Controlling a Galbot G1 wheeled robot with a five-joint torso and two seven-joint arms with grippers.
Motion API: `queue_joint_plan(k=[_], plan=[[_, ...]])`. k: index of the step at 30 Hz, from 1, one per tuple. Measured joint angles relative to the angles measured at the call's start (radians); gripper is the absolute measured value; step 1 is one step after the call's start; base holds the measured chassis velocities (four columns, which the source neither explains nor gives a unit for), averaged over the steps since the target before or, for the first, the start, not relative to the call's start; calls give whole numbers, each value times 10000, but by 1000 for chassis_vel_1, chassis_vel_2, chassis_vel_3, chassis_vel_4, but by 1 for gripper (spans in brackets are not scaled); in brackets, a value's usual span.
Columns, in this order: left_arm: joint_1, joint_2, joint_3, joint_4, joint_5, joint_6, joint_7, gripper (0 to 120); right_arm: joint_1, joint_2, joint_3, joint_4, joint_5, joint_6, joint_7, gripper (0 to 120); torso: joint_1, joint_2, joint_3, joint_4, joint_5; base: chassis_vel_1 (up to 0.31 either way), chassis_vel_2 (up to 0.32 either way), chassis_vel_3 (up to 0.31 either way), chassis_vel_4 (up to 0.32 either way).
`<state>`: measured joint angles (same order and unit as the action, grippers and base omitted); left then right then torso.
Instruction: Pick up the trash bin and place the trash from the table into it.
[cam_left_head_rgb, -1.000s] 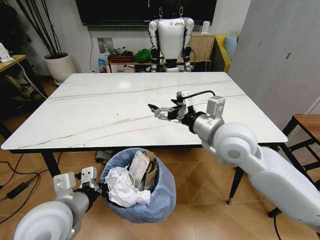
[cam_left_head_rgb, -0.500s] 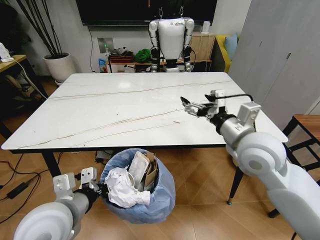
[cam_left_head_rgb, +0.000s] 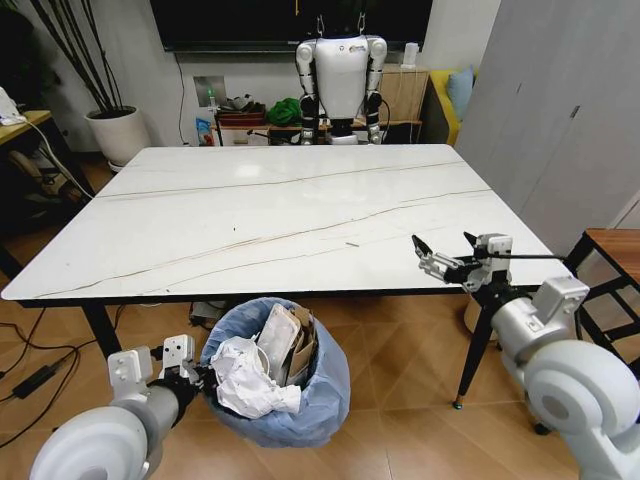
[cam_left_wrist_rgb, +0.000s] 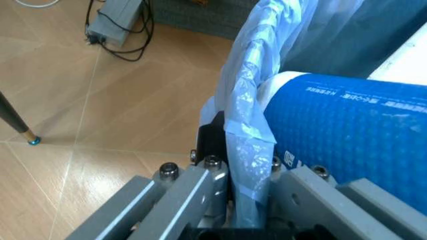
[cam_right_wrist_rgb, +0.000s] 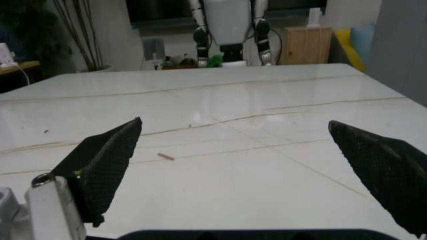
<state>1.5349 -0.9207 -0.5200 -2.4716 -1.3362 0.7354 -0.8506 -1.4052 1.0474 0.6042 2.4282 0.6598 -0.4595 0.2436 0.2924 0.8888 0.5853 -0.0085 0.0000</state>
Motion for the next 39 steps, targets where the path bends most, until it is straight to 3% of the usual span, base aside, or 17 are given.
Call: queue_joint_plan(k=[2, 4, 13, 29, 39], plan=[[22, 8, 2, -30, 9, 0, 3, 0, -182, 270, 76, 82, -295, 51, -66, 100, 0, 0, 0, 0, 1, 0, 0, 0, 0], [79, 34, -1, -113, 16, 0, 4, 0, -647, 1007, 306, 424, -794, 87, -289, 100, 1, 0, 1, -1, 1, 0, 0, 0, 0], [273, -109, -70, -281, 132, 0, -16, 0, -2046, 2267, 447, 751, -1866, 298, -814, 100, 1, 0, 0, -1, -1, 0, 0, 0, 0], [494, -99, -7, -294, 171, 0, -287, 0, -2548, 2738, 343, 738, -2378, 500, -924, 100, -7, -23, -13, -1, -2, 0, 0, 0, 0], [506, -67, -7, -296, 142, 0, -322, 0, -2671, 2993, 196, 728, -2780, 566, -1037, 100, -210, -481, -269, -1, -1, 0, 0, 0, 0]])
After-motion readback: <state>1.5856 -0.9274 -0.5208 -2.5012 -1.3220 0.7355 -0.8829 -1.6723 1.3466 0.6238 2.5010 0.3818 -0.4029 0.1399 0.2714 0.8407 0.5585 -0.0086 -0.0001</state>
